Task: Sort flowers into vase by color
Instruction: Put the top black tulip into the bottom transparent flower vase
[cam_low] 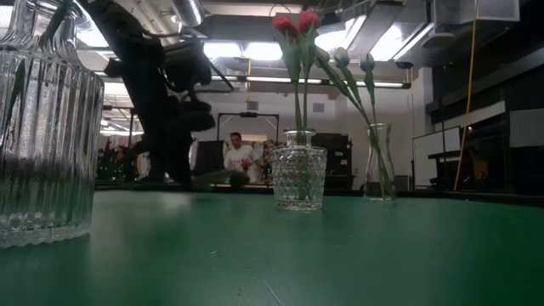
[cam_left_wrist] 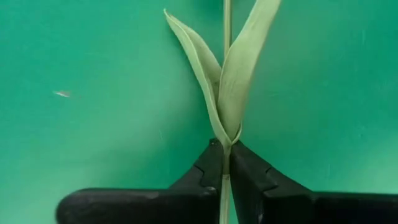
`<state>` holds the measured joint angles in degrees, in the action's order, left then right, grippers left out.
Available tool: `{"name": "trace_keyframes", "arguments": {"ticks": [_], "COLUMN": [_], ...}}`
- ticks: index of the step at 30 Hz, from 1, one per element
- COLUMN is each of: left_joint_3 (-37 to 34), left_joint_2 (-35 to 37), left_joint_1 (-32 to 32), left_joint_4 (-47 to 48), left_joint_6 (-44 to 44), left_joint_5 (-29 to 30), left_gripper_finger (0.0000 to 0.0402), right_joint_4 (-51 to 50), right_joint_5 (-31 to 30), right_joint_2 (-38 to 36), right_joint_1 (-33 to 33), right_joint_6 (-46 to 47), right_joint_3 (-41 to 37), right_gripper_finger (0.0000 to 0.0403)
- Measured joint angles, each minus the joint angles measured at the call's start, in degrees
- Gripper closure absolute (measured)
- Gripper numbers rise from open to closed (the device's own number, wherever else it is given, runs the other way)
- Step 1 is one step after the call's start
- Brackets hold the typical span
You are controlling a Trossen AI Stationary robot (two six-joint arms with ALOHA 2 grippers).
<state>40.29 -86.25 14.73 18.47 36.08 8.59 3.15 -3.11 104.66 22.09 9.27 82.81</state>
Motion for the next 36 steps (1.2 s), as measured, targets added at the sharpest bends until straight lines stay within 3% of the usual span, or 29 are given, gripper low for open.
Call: {"name": "trace_keyframes", "arguments": {"ticks": [7,14,24,29,36], "left_joint_3": [0.00,0.00,0.05,0.04,0.04], "left_joint_2": [10.73,27.91,49.16,54.35,56.15], "left_joint_1": [2.50,3.90,1.61,-2.03,-10.09], "left_joint_4": [2.18,-0.96,-18.66,-25.18,-35.66], "left_joint_6": [-0.16,-0.16,-2.90,-3.43,-3.59], "left_joint_5": [0.58,0.70,-1.62,-2.83,-5.42], "left_gripper_finger": [0.0389,0.0394,0.0396,0.0398,0.0399], "right_joint_4": [-0.28,-1.57,-5.01,-2.74,-0.74], "right_joint_5": [-1.29,-1.40,-6.56,-12.31,-20.49], "right_joint_2": [-1.21,-3.08,-8.25,-10.63,-12.75], "right_joint_1": [0.00,0.00,-0.09,-0.07,-0.09], "right_joint_6": [-0.52,-0.78,-3.57,-6.79,-9.10], "right_joint_3": [0.00,0.02,0.02,0.02,0.04], "right_gripper_finger": [0.0196,0.0196,0.0196,0.0196,0.0196]}}
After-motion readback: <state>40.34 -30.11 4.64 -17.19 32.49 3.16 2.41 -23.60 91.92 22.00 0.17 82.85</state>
